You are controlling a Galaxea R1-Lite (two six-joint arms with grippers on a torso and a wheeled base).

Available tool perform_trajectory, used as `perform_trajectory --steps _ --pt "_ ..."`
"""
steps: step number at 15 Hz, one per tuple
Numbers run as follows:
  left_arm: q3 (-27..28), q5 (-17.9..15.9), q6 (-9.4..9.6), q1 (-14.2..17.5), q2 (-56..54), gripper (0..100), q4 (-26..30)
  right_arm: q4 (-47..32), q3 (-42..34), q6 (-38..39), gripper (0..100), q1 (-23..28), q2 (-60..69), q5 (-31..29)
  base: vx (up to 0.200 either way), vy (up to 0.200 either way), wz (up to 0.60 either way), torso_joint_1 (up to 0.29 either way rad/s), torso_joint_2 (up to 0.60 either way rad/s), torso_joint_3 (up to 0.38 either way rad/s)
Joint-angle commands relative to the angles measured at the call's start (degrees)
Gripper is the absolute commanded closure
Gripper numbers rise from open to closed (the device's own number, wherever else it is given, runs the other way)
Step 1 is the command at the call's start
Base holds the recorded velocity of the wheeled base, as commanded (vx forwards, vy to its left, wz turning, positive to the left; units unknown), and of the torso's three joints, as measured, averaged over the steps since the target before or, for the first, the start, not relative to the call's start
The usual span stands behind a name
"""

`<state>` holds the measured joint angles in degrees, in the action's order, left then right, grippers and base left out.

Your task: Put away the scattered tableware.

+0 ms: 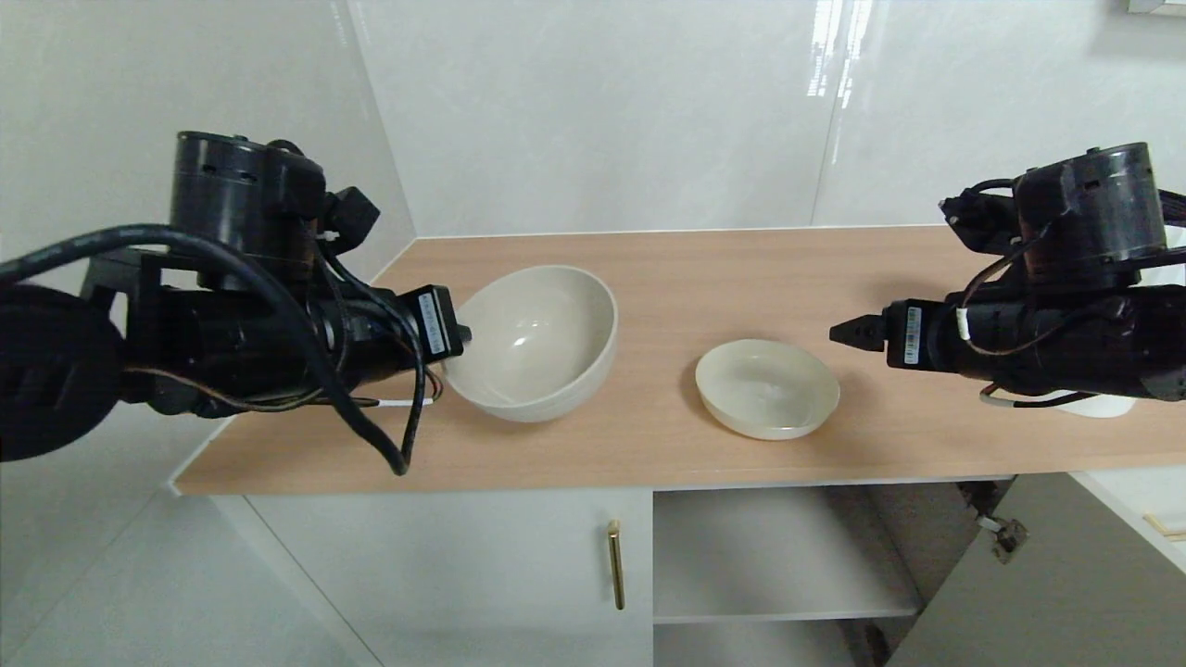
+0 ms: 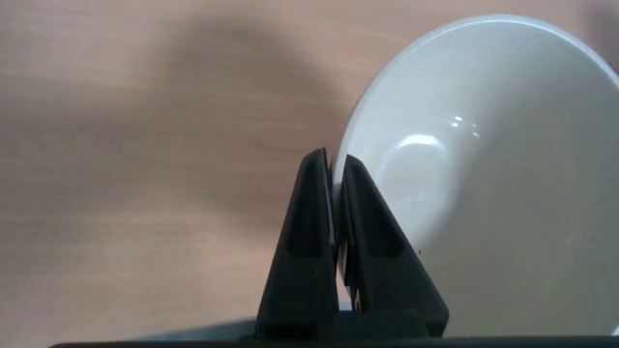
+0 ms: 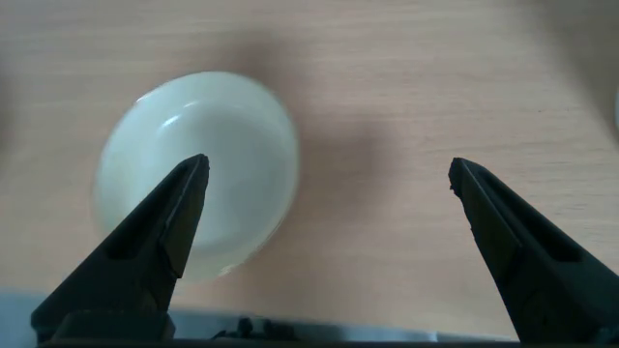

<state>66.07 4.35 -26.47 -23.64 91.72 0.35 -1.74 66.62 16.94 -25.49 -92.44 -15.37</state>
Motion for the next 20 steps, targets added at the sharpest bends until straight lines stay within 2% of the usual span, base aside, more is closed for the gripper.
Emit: perform_trajectory --steps 1,6,8,13,14,20 --pt "-0.9 -1.4 0.01 0.0 -4.9 100 0.0 -0.2 0.6 0.3 0 -0.3 -4.0 -0.4 0.0 0.0 0.0 0.0 0.0 0.0" --pt "-1.2 -2.7 0.01 0.0 -6.1 100 0.0 0.7 1.0 1.1 0 -0.9 -9.7 -3.9 0.0 0.0 0.0 0.0 0.0 0.0" --pt "-1.3 -4.0 0.01 0.0 -6.6 100 0.0 1.9 1.3 2.2 0 -0.9 -10.6 -4.2 0.0 0.0 0.0 0.0 0.0 0.0" --pt "-1.7 -4.4 0.01 0.0 -7.3 100 0.0 2.2 1.5 3.2 0 -0.9 -11.3 -4.1 0.0 0.0 0.0 0.0 0.0 0.0" --pt "-1.7 -4.9 -0.08 0.0 -7.3 100 0.0 2.2 1.7 3.3 100 -0.9 -11.6 -4.1 0.0 0.0 0.0 0.0 0.0 0.0" --pt "-2.1 -5.3 0.01 0.0 -8.2 100 0.0 2.0 2.3 4.9 100 -1.4 -10.9 -2.8 0.0 0.0 0.0 0.0 0.0 0.0"
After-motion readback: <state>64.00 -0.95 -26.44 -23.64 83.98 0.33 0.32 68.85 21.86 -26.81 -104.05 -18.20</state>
